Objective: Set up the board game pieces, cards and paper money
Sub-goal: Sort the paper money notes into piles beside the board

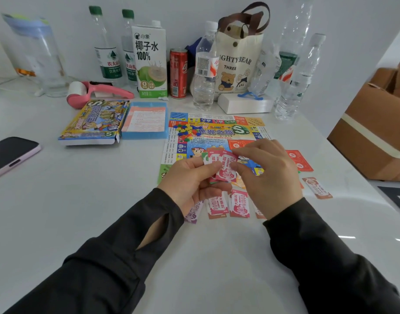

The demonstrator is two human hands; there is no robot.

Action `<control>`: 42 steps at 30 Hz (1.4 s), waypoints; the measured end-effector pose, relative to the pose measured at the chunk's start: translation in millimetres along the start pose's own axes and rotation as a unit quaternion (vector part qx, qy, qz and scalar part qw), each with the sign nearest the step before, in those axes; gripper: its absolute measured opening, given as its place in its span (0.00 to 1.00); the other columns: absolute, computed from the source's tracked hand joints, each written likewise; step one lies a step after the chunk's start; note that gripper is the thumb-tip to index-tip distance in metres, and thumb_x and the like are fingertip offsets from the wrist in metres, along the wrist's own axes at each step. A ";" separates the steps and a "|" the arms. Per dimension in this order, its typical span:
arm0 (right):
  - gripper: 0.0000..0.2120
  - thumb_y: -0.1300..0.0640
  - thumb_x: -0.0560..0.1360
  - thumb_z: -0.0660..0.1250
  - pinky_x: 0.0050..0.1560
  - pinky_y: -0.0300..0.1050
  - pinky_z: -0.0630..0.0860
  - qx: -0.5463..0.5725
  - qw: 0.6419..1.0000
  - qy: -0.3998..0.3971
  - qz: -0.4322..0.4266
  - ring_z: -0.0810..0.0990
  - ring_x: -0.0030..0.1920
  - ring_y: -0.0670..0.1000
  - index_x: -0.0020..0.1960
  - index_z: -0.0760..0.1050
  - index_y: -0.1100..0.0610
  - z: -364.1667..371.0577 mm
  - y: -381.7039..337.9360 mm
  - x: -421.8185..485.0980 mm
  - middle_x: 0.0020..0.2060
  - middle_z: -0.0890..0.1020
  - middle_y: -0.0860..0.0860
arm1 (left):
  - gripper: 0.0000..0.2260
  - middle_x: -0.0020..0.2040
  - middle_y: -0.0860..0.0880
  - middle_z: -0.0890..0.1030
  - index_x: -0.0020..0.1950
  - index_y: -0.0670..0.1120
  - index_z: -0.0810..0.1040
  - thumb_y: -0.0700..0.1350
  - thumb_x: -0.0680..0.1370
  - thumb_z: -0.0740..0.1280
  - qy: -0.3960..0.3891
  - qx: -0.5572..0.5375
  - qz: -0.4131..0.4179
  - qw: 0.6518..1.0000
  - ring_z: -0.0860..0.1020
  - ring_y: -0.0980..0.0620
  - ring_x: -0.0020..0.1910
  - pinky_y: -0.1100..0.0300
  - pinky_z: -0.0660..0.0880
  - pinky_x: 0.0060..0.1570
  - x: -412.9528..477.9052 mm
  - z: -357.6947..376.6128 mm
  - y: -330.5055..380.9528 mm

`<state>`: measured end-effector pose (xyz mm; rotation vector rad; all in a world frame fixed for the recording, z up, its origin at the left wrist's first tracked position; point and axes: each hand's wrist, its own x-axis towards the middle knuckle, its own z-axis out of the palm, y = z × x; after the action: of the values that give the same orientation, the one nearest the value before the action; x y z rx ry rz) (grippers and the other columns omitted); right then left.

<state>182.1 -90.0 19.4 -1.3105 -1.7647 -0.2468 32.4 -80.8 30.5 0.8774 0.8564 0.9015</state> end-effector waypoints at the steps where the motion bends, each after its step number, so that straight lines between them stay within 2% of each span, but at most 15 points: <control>1: 0.10 0.59 0.66 0.71 0.41 0.42 0.69 -0.001 1.000 0.003 -0.003 0.78 0.40 0.56 0.46 0.83 0.61 -0.1 0.4 0.3 0.38 0.81 0.55 | 0.04 0.33 0.42 0.82 0.45 0.39 0.77 0.38 0.76 0.64 -0.004 -0.011 -0.005 1.000 0.80 0.52 0.25 0.66 0.75 0.21 0.1 0.3 0.3; 10: 0.10 0.58 0.68 0.71 0.43 0.41 0.71 -0.017 0.999 0.021 -0.032 0.78 0.41 0.57 0.46 0.83 0.61 0.6 3.7 -0.4 0.39 0.82 0.55 | 0.05 0.31 0.42 0.81 0.44 0.38 0.76 0.39 0.76 0.63 -0.003 -0.064 -0.029 0.998 0.80 0.52 0.24 0.67 0.74 0.21 -0.9 1.6 -0.1; 15: 0.05 0.60 0.66 0.72 0.40 0.40 0.72 -0.012 0.998 0.045 -0.039 0.78 0.39 0.56 0.40 0.82 0.61 0.2 4.1 0.3 0.37 0.81 0.55 | 0.06 0.31 0.42 0.82 0.43 0.38 0.76 0.40 0.75 0.63 -0.008 -0.066 -0.036 0.997 0.80 0.53 0.24 0.67 0.74 0.21 -0.2 1.6 -0.8; 20: 0.04 0.64 0.65 0.71 0.38 0.41 0.70 0.049 0.999 0.022 -0.007 0.75 0.37 0.53 0.35 0.76 0.60 1.1 5.7 -0.4 0.34 0.78 0.52 | 0.06 0.30 0.42 0.81 0.44 0.38 0.76 0.41 0.75 0.63 -0.017 -0.050 -0.039 0.998 0.80 0.52 0.25 0.67 0.75 0.21 -0.6 1.5 -2.0; 32: 0.03 0.69 0.64 0.66 0.37 0.40 0.67 0.056 0.998 0.004 -0.010 0.73 0.36 0.52 0.33 0.75 0.63 3.6 7.8 -0.5 0.32 0.78 0.54 | 0.06 0.31 0.42 0.81 0.43 0.39 0.77 0.40 0.75 0.64 -0.019 -0.040 -0.060 0.997 0.80 0.52 0.25 0.66 0.75 0.22 -0.6 3.1 -3.0; 37: 0.08 0.73 0.66 0.67 0.37 0.33 0.68 0.085 0.996 -0.016 0.029 0.73 0.35 0.50 0.34 0.75 0.62 1.2 9.0 0.1 0.34 0.77 0.52 | 0.05 0.31 0.42 0.82 0.43 0.39 0.77 0.39 0.76 0.63 -0.017 -0.062 -0.061 0.996 0.80 0.52 0.25 0.66 0.75 0.22 -0.3 2.9 -2.1; 40: 0.15 0.75 0.68 0.66 0.39 0.36 0.72 0.128 0.988 -0.040 0.069 0.76 0.38 0.51 0.36 0.72 0.56 -0.2 5.6 -0.2 0.37 0.79 0.51 | 0.05 0.32 0.41 0.82 0.43 0.38 0.77 0.38 0.76 0.63 -0.012 -0.068 -0.061 0.996 0.80 0.51 0.25 0.66 0.76 0.22 -0.1 2.2 -1.3; 42: 0.18 0.74 0.70 0.65 0.41 0.34 0.73 0.158 0.981 -0.049 0.103 0.78 0.41 0.49 0.35 0.70 0.52 -2.3 2.8 1.7 0.37 0.80 0.47 | 0.05 0.32 0.40 0.82 0.42 0.37 0.77 0.38 0.76 0.64 -0.001 -0.068 -0.054 0.996 0.80 0.50 0.25 0.66 0.75 0.22 0.3 1.6 -0.7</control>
<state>185.6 -89.1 21.1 -1.2755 -1.6519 0.2090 34.2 -81.2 30.3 0.7081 0.8235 0.8540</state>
